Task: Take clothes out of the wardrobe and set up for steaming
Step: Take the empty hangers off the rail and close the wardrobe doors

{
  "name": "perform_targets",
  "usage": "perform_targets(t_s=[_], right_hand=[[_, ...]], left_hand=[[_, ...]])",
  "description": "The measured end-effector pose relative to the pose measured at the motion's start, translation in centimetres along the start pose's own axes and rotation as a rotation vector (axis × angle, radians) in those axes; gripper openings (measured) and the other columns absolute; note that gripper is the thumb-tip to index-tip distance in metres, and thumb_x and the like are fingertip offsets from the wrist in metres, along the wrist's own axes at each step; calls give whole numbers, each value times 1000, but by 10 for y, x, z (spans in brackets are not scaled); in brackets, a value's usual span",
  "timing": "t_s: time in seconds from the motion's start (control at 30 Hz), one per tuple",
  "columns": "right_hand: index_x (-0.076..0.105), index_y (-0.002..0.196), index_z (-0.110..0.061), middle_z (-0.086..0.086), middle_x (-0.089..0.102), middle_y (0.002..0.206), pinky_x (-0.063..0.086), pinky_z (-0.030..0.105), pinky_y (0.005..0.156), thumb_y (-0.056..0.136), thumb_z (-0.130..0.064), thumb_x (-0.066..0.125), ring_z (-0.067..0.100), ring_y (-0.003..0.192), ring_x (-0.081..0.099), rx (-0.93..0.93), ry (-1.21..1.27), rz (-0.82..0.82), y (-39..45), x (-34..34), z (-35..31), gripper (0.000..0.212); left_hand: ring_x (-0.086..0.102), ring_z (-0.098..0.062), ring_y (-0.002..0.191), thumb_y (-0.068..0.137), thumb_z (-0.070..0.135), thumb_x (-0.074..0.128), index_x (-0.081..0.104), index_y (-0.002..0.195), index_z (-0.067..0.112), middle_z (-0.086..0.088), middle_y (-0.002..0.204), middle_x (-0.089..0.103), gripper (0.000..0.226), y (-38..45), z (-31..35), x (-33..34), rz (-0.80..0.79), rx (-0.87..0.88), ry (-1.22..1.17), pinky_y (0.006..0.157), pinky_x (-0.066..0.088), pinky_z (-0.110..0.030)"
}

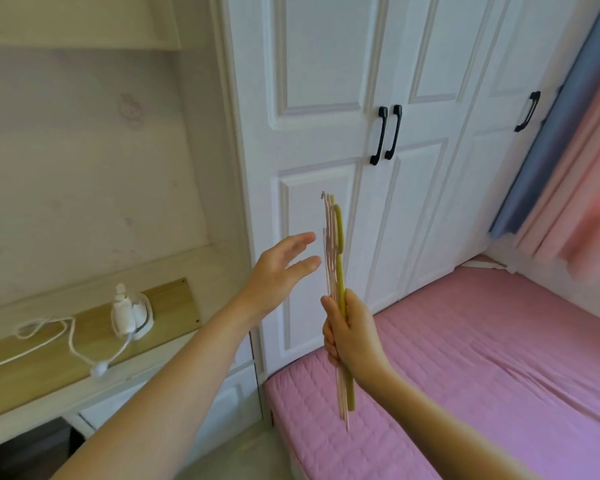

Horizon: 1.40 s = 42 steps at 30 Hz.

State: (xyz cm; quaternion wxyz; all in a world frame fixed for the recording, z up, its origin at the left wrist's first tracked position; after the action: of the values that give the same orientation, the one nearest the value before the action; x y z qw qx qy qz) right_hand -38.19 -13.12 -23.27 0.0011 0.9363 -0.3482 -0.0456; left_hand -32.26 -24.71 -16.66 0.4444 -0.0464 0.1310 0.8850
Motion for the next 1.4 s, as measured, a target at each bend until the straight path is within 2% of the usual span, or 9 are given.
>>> perform_targets(t_s=[0.1,0.27,0.43,0.6,0.73,0.83,1.03,1.2,1.4], right_hand=[[39,86,-1,10,42,60,36,31,41,99,-30,46,21,45,36,30,-21,-78,-20,33,8,33],[41,84,-4,8,42,58,37,28,39,100,-31,45,18,43,38,54,-73,-209,-42,84,22,32],[47,89,-5,-1,44,50,38,26,39,101,-31,41,15,40,39,74,-126,-425,-61,141,33,29],[53,94,-6,7,52,49,47,34,49,101,-32,38,21,39,49,106,-200,-614,-65,189,45,31],[53,103,-3,15,61,62,51,30,49,101,-32,40,25,49,62,284,-115,-754,-60,219,62,32],[57,101,-4,10,61,68,49,28,47,101,-31,41,20,49,58,419,0,-773,-42,234,73,32],[60,95,-9,-1,46,58,27,22,40,101,-30,43,12,43,34,522,53,-761,23,245,92,27],[55,96,-9,-3,41,58,27,19,39,101,-28,40,10,45,30,559,29,-762,85,243,100,24],[50,87,-13,-4,38,61,26,20,41,100,-25,36,10,47,29,390,-167,-704,156,246,107,23]], left_hand=[[38,7,131,86,21,70,53,132,29,18,139,50,50,-32,-2,-16,4,-6,8,105,32,-16],[51,2,123,79,20,76,57,126,20,11,127,61,50,-69,-17,-59,119,-76,-35,110,33,-26],[66,1,96,79,20,76,64,115,20,7,109,71,38,-98,-30,-101,242,-162,-100,80,50,-15],[68,-15,89,82,24,73,71,97,11,-6,96,75,20,-121,-52,-143,394,-231,-96,88,53,-33],[71,-12,91,90,21,65,63,99,-13,-1,88,76,36,-122,-71,-166,435,-257,-137,97,50,-40],[72,-16,91,92,18,60,58,104,-18,-5,90,76,38,-111,-84,-179,435,-264,-150,97,50,-42],[72,-24,93,99,28,48,64,107,-4,-12,95,75,36,-57,-114,-203,441,-317,-222,90,51,-35],[71,-30,94,105,27,33,62,109,-7,-20,98,73,45,0,-136,-214,458,-381,-333,88,52,-33],[69,-28,99,105,25,31,61,106,-4,-19,99,73,42,47,-164,-231,482,-427,-477,98,47,-39]])
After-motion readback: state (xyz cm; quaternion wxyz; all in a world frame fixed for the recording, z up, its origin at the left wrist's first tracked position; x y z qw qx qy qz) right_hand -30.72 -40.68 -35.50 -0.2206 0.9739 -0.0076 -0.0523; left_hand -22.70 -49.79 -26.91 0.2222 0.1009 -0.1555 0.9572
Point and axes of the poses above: each hand's wrist, its own y-axis towards the middle knuckle, its own x-axis out of the palm, z = x × y, the point moved 10 cm from there along y, towards the middle knuckle
